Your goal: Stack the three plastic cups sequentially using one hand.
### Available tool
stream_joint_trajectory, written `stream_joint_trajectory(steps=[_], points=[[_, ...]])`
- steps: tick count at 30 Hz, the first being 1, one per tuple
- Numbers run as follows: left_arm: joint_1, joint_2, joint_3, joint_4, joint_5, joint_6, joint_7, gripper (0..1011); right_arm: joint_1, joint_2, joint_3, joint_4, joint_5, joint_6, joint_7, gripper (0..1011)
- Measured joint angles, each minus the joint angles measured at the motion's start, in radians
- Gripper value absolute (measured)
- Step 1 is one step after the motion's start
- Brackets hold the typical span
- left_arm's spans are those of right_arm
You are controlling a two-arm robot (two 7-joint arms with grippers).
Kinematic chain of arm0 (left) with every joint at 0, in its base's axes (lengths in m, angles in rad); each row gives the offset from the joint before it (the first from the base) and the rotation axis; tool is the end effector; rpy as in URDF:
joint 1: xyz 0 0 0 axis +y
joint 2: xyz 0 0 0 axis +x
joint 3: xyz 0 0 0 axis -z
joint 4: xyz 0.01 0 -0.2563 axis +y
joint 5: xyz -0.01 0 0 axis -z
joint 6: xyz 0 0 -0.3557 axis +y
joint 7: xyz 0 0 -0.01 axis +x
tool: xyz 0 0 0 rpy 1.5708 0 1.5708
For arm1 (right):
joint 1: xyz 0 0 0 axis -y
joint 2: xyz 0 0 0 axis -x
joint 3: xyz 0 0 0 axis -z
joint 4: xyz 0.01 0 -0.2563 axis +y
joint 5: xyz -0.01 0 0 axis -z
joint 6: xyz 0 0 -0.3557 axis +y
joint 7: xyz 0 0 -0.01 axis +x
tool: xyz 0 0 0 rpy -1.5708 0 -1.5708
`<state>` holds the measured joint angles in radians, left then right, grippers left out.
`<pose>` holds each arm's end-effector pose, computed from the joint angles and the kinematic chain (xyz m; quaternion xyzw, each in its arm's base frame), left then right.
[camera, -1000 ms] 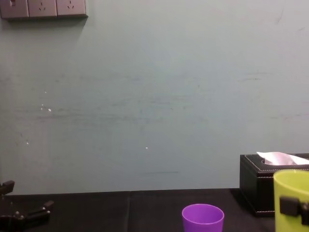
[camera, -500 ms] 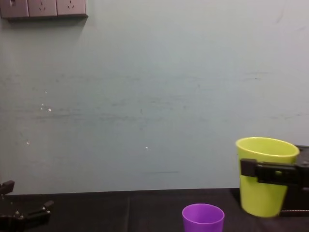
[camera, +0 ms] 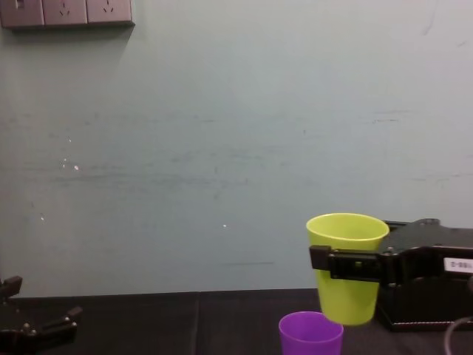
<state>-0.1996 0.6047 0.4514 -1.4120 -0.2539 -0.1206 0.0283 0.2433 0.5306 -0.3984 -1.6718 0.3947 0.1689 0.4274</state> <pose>0.3969 0.0511 -0.2840 0.1414 -0.1325 0.5799 0.7913 0.4009 0.0091 -0.1819 -0.0848 -0.0456 -0.3753 0.9219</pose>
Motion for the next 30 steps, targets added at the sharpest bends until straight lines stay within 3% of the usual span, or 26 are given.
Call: stream_joint_trajectory(steps=[10, 30], points=[[0.000, 0.000, 0.000, 0.000, 0.000, 0.000, 0.000, 1010, 0.047, -0.049, -0.028, 0.068, -0.023, -0.012, 0.008, 742], [0.000, 0.000, 0.000, 0.000, 0.000, 0.000, 0.000, 1010, 0.089, -0.103, -0.046, 0.166, -0.047, -0.054, 0.016, 743]])
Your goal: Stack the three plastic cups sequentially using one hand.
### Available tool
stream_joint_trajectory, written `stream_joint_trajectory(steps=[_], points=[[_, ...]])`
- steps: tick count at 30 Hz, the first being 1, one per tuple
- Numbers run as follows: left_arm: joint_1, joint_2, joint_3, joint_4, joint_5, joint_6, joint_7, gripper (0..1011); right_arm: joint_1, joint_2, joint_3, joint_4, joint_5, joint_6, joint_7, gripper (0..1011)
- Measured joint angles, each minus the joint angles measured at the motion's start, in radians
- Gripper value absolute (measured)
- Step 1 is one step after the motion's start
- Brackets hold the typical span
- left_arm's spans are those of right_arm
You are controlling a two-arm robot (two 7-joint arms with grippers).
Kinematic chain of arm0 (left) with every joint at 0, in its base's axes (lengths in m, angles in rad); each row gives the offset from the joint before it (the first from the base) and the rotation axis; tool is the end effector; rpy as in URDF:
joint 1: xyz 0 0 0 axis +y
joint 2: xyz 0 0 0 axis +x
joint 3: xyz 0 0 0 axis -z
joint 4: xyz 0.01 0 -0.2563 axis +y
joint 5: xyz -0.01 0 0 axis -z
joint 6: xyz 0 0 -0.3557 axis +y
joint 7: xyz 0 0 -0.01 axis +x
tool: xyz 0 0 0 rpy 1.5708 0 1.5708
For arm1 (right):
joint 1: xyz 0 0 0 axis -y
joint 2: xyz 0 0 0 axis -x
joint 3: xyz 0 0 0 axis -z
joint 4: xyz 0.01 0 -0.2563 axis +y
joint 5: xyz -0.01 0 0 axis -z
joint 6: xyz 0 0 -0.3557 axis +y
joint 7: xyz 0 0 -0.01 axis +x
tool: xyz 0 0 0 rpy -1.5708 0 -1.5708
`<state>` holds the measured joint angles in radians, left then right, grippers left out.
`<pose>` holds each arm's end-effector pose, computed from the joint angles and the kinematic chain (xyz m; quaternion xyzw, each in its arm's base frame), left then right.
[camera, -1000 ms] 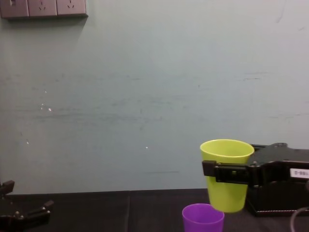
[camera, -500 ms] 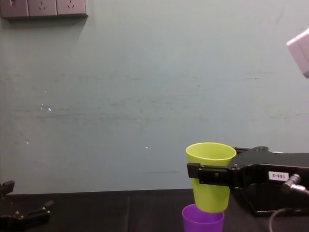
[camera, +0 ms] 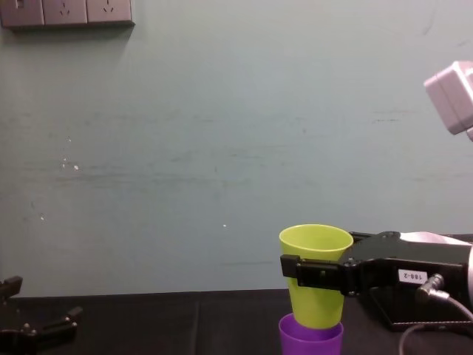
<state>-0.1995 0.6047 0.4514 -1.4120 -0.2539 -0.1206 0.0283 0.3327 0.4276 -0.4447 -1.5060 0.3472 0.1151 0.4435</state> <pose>0.3969 0.0511 -0.2841 0.1415 -0.1325 0.5799 0.7913 0.4274 0.0261 -0.2033 -0.0775 -0.0418 -0.3741 0.9232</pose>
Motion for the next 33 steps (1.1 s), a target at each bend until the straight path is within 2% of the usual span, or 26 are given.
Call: stream_joint_trajectory(steps=[17, 33], points=[[0.000, 0.000, 0.000, 0.000, 0.000, 0.000, 0.000, 1010, 0.018, -0.028, 0.000, 0.061, -0.021, -0.019, 0.003, 743], [0.000, 0.000, 0.000, 0.000, 0.000, 0.000, 0.000, 1010, 0.020, -0.042, -0.008, 0.089, -0.032, -0.023, 0.013, 743]])
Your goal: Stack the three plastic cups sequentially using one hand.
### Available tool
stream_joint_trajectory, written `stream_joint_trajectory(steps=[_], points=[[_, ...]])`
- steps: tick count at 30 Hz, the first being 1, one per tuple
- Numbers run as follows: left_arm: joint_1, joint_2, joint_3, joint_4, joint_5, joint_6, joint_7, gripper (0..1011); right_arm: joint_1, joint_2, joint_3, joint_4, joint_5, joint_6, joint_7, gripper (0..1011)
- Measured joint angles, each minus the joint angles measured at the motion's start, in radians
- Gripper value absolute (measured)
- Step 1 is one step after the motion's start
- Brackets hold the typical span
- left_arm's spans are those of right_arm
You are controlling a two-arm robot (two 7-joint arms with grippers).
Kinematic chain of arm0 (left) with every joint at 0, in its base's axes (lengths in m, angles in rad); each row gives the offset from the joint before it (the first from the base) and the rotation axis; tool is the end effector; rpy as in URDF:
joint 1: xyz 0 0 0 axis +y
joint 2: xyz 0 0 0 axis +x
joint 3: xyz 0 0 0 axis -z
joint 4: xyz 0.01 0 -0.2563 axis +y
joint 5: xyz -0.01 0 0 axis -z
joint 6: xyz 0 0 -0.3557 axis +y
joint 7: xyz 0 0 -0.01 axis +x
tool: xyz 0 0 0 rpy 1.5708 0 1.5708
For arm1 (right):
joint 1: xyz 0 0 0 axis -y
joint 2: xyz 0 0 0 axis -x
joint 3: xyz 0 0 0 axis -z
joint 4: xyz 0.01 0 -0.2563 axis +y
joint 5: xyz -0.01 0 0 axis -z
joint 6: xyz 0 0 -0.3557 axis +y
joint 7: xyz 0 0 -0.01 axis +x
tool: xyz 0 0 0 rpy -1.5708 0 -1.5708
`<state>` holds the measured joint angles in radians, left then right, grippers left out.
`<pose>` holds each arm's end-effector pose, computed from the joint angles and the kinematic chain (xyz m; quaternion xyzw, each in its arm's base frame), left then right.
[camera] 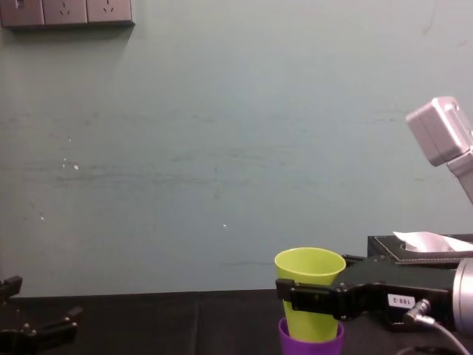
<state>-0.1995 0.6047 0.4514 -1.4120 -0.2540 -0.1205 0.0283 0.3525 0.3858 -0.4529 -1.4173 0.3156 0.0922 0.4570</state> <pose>0.3969 0.0511 -0.2841 0.1415 -0.1324 0.5799 0.7913 0.4362 0.0286 -0.2233 -0.0875 -0.0311 -0.3754 0.9222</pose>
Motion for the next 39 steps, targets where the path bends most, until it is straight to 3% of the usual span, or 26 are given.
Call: stream_joint_trajectory(steps=[27, 39], points=[[0.000, 0.000, 0.000, 0.000, 0.000, 0.000, 0.000, 1010, -0.009, -0.007, -0.004, 0.028, -0.015, -0.022, 0.004, 743], [0.000, 0.000, 0.000, 0.000, 0.000, 0.000, 0.000, 1010, -0.009, -0.006, -0.004, 0.026, -0.013, -0.020, 0.003, 1004]])
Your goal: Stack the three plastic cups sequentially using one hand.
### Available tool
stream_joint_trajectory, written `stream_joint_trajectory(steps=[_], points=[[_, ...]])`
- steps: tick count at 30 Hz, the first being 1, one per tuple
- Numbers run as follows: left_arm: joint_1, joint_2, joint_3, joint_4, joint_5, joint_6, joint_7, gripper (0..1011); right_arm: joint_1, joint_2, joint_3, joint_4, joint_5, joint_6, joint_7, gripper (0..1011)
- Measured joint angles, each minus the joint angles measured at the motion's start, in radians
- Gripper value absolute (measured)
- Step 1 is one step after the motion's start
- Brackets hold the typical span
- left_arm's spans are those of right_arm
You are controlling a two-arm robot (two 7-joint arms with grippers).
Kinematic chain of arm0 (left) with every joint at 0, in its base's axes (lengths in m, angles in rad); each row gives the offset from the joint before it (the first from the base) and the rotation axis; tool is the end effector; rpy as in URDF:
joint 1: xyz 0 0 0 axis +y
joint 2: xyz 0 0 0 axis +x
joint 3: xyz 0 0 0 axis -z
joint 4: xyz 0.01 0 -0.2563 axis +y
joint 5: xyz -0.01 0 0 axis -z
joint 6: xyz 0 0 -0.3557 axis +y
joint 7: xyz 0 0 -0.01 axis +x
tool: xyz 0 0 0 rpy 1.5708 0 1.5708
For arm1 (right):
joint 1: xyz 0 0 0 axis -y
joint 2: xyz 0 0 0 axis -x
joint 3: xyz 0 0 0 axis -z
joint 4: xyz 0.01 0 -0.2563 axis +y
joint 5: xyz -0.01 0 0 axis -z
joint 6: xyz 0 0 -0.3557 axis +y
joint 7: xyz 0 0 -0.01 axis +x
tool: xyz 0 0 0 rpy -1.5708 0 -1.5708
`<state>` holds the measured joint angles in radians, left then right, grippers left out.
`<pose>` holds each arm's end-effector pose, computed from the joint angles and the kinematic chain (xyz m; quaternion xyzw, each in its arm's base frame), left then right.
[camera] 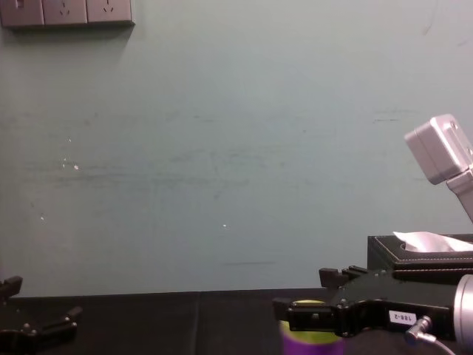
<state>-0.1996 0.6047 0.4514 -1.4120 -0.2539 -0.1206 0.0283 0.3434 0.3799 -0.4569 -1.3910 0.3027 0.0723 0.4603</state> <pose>0.3969 0.0511 -0.2840 0.1414 -0.1325 0.5799 0.7913 0.4349 0.0277 -0.2361 -0.0936 -0.0280 -0.3749 0.9219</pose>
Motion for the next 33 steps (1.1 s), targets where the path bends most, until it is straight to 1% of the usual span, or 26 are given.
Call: stream_joint_trajectory(steps=[18, 20, 21, 22, 24, 25, 26, 28, 31, 32, 33], points=[[0.000, 0.000, 0.000, 0.000, 0.000, 0.000, 0.000, 1010, 0.000, 0.000, 0.000, -0.001, 0.001, 0.001, 0.000, 1004], [0.000, 0.000, 0.000, 0.000, 0.000, 0.000, 0.000, 1010, -0.009, 0.006, 0.005, -0.015, 0.003, 0.000, 0.001, 1004], [0.000, 0.000, 0.000, 0.000, 0.000, 0.000, 0.000, 1010, -0.023, 0.018, 0.013, -0.033, 0.008, -0.003, 0.003, 1004], [0.000, 0.000, 0.000, 0.000, 0.000, 0.000, 0.000, 1010, -0.023, 0.018, 0.013, -0.033, 0.008, -0.003, 0.003, 1004], [0.000, 0.000, 0.000, 0.000, 0.000, 0.000, 0.000, 1010, -0.045, 0.038, 0.025, -0.063, 0.017, -0.010, 0.009, 1004], [0.000, 0.000, 0.000, 0.000, 0.000, 0.000, 0.000, 1010, -0.065, 0.054, 0.035, -0.085, 0.026, -0.018, 0.015, 1004], [0.000, 0.000, 0.000, 0.000, 0.000, 0.000, 0.000, 1010, -0.065, 0.054, 0.035, -0.085, 0.026, -0.018, 0.015, 1004], [0.000, 0.000, 0.000, 0.000, 0.000, 0.000, 0.000, 1010, -0.105, 0.089, 0.059, -0.124, 0.050, -0.035, 0.032, 1004], [0.000, 0.000, 0.000, 0.000, 0.000, 0.000, 0.000, 1010, -0.141, 0.117, 0.080, -0.150, 0.074, -0.050, 0.047, 1004], [0.000, 0.000, 0.000, 0.000, 0.000, 0.000, 0.000, 1010, -0.163, 0.136, 0.093, -0.166, 0.090, -0.060, 0.058, 1004], [0.000, 0.000, 0.000, 0.000, 0.000, 0.000, 0.000, 1010, -0.173, 0.145, 0.098, -0.172, 0.098, -0.067, 0.063, 1004]])
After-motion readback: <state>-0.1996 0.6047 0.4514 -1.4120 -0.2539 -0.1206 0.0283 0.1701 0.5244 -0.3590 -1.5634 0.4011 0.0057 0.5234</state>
